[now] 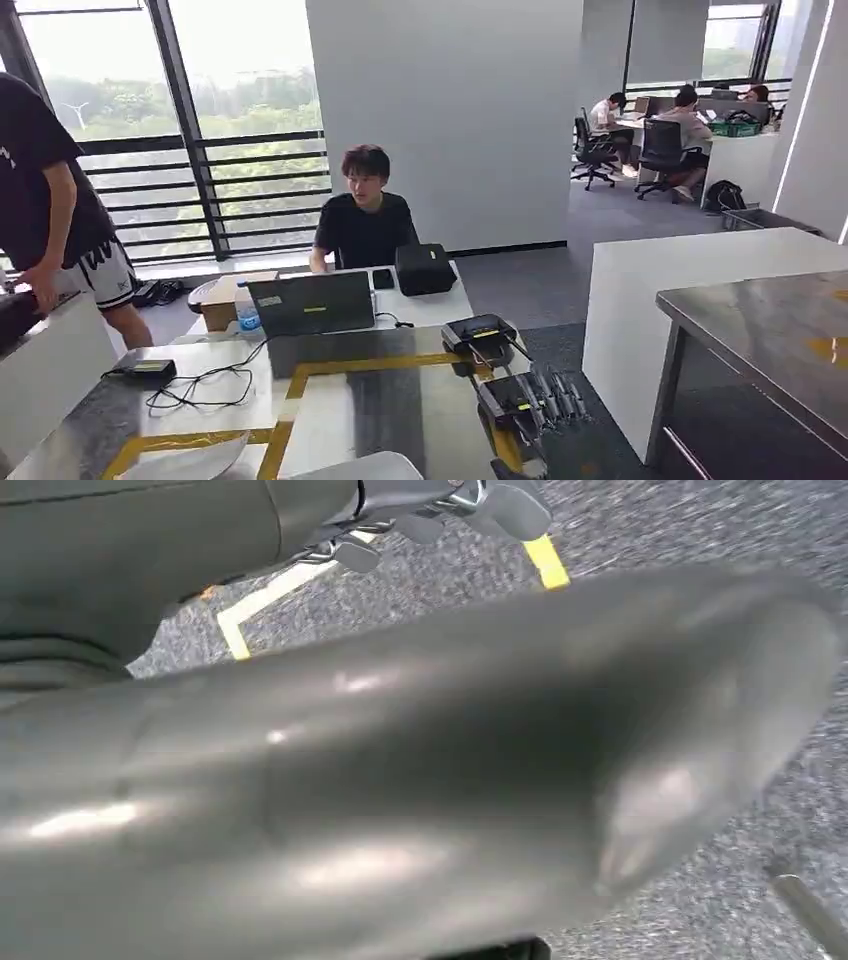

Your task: Take the parts from the cabinet and place them on the table.

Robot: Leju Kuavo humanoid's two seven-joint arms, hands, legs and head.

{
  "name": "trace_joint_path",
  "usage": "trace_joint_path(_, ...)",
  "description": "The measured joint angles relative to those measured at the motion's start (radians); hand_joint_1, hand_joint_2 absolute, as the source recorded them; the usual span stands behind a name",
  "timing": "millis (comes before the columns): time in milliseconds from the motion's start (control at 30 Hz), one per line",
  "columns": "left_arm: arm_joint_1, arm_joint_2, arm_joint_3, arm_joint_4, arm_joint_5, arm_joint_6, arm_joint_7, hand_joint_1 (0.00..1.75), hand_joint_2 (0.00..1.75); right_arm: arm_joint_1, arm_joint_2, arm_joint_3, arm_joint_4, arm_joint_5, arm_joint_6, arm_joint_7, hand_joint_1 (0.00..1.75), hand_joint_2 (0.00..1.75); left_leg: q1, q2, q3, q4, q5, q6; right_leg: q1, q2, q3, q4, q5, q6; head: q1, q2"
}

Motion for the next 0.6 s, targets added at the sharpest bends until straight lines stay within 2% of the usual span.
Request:
trace_joint_path(33, 0.001, 0.000, 0.000, 0.000, -0.002, 0.001, 0.000, 0.00, 0.00, 0.002, 0.000, 0.000, 0.000, 0.001, 0.000, 0.000, 0.00, 0.00, -0.019, -0.002, 0.019, 0.023, -0.015, 0.024, 0.015, 0.000, -0.017, 0.000, 0.014, -0.006, 0.000, 0.000)
trace_joint_path(67, 0.001, 0.000, 0.000, 0.000, -0.002, 0.001, 0.000, 0.00, 0.00, 0.002, 0.000, -0.002, 0.000, 0.004, 0.000, 0.000, 0.00, 0.00, -0.031, -0.003, 0.063, -0.028, -0.002, 0.044, 0.023, 0.000, -0.028, 0.000, 0.023, -0.008, 0.000, 0.000)
trace_joint_path(100, 0.000, 0.000, 0.000, 0.000, -0.002, 0.002, 0.000, 0.00, 0.00, 0.002, 0.000, -0.003, 0.000, 0.006, 0.000, 0.000, 0.00, 0.00, -0.043, -0.004, 0.123, -0.108, 0.018, 0.066, 0.030, 0.001, -0.037, -0.001, 0.032, -0.009, 0.000, 0.000)
trace_joint_path(133, -0.002, 0.000, 0.000, -0.001, -0.002, 0.002, 0.000, 0.00, 0.00, 0.002, 0.000, -0.004, -0.001, 0.006, 0.000, 0.000, 0.00, 0.00, -0.057, -0.006, 0.196, -0.207, 0.035, 0.089, 0.034, 0.002, -0.044, -0.001, 0.042, -0.009, 0.001, 0.000)
trace_joint_path(167, -0.006, 0.006, 0.000, -0.004, -0.003, 0.002, 0.000, 0.00, 0.00, 0.002, 0.001, -0.005, -0.006, 0.007, 0.000, 0.000, 0.00, 0.00, -0.069, -0.008, 0.228, -0.260, 0.014, 0.106, 0.033, 0.001, -0.045, -0.002, 0.050, -0.007, 0.002, 0.000)
trace_joint_path(200, -0.005, 0.002, 0.000, -0.003, -0.003, 0.002, -0.002, 0.00, 0.00, 0.002, -0.001, -0.007, -0.006, 0.009, 0.000, -0.001, 0.00, 0.00, -0.071, -0.003, 0.224, -0.271, 0.037, 0.100, 0.040, 0.001, -0.044, -0.005, 0.054, -0.002, 0.006, 0.000)
trace_joint_path(233, -0.006, 0.000, 0.000, -0.004, -0.003, 0.002, 0.000, 0.00, 0.00, 0.000, -0.001, -0.009, -0.006, 0.010, 0.000, -0.003, 0.00, 0.00, -0.078, -0.006, 0.222, -0.272, 0.046, 0.093, 0.029, -0.001, -0.043, -0.010, 0.063, 0.007, 0.002, 0.000)
trace_joint_path(300, -0.005, -0.002, 0.000, -0.003, -0.003, 0.002, 0.003, 0.00, 0.00, 0.002, 0.000, -0.009, -0.006, 0.016, 0.000, -0.003, 0.00, 0.00, -0.080, -0.007, 0.215, -0.277, 0.065, 0.101, 0.026, -0.001, -0.041, -0.028, 0.085, 0.019, 0.000, 0.000)
trace_joint_path(333, -0.004, -0.005, 0.000, 0.000, -0.003, 0.002, 0.003, 0.00, 0.00, 0.003, -0.002, -0.010, -0.006, 0.016, 0.000, -0.003, 0.00, 0.00, -0.070, -0.004, 0.208, -0.290, 0.084, 0.103, 0.033, 0.000, -0.048, -0.030, 0.091, 0.024, -0.001, 0.000)
trace_joint_path(367, -0.005, -0.002, 0.000, -0.002, -0.003, 0.002, 0.005, 0.00, 0.00, 0.003, -0.002, -0.013, -0.006, 0.016, 0.000, -0.003, 0.00, 0.00, -0.067, -0.003, 0.203, -0.293, 0.099, 0.107, 0.031, 0.002, -0.059, -0.016, 0.053, 0.029, 0.000, 0.000)
trace_joint_path(400, -0.006, -0.002, 0.000, -0.002, -0.003, 0.002, 0.005, 0.00, 0.00, 0.003, -0.003, -0.016, -0.006, 0.017, 0.000, -0.003, 0.00, 0.00, -0.065, -0.002, 0.189, -0.294, 0.113, 0.115, 0.028, 0.001, -0.075, 0.032, -0.011, 0.035, 0.002, 0.000)
trace_joint_path(433, -0.005, -0.002, 0.000, -0.002, -0.003, 0.002, 0.005, 0.00, 0.00, 0.003, -0.003, -0.018, -0.006, 0.016, 0.000, -0.003, 0.00, 0.00, -0.065, -0.002, 0.174, -0.294, 0.124, 0.115, 0.026, 0.000, -0.094, 0.106, -0.074, 0.040, 0.002, 0.000)
trace_joint_path(467, -0.004, -0.002, 0.000, -0.001, -0.004, 0.002, 0.005, 0.00, 0.00, 0.004, -0.003, -0.019, -0.006, 0.017, 0.000, -0.003, 0.00, 0.00, -0.066, -0.001, 0.160, -0.293, 0.134, 0.116, 0.025, 0.000, -0.111, 0.186, -0.119, 0.044, 0.003, 0.000)
trace_joint_path(500, -0.003, -0.002, 0.000, -0.001, -0.004, 0.002, 0.005, 0.00, 0.00, 0.006, -0.003, -0.019, -0.006, 0.017, 0.000, -0.003, 0.00, 0.00, -0.066, 0.000, 0.147, -0.292, 0.143, 0.116, 0.025, 0.000, -0.120, 0.241, -0.139, 0.046, 0.003, 0.000)
trace_joint_path(533, -0.004, -0.002, 0.000, -0.001, -0.004, 0.002, 0.005, 0.00, 0.00, 0.008, -0.002, -0.019, -0.006, 0.017, 0.000, -0.003, 0.00, 0.00, -0.067, 0.001, 0.135, -0.291, 0.152, 0.116, 0.025, 0.000, -0.115, 0.268, -0.137, 0.046, 0.004, 0.000)
trace_joint_path(567, -0.004, -0.002, 0.000, -0.001, -0.004, 0.002, 0.005, 0.00, 0.00, 0.011, -0.003, -0.019, -0.006, 0.017, 0.000, -0.003, 0.00, 0.00, -0.067, 0.001, 0.117, -0.290, 0.165, 0.116, 0.025, 0.000, -0.078, 0.247, -0.107, 0.044, 0.005, 0.000)
trace_joint_path(600, -0.004, -0.002, 0.000, -0.001, -0.004, 0.002, 0.005, 0.00, 0.00, 0.011, -0.003, -0.020, -0.006, 0.017, 0.000, -0.003, 0.00, 0.00, -0.068, 0.001, 0.105, -0.289, 0.174, 0.115, 0.027, 0.000, -0.025, 0.184, -0.075, 0.040, 0.005, 0.000)
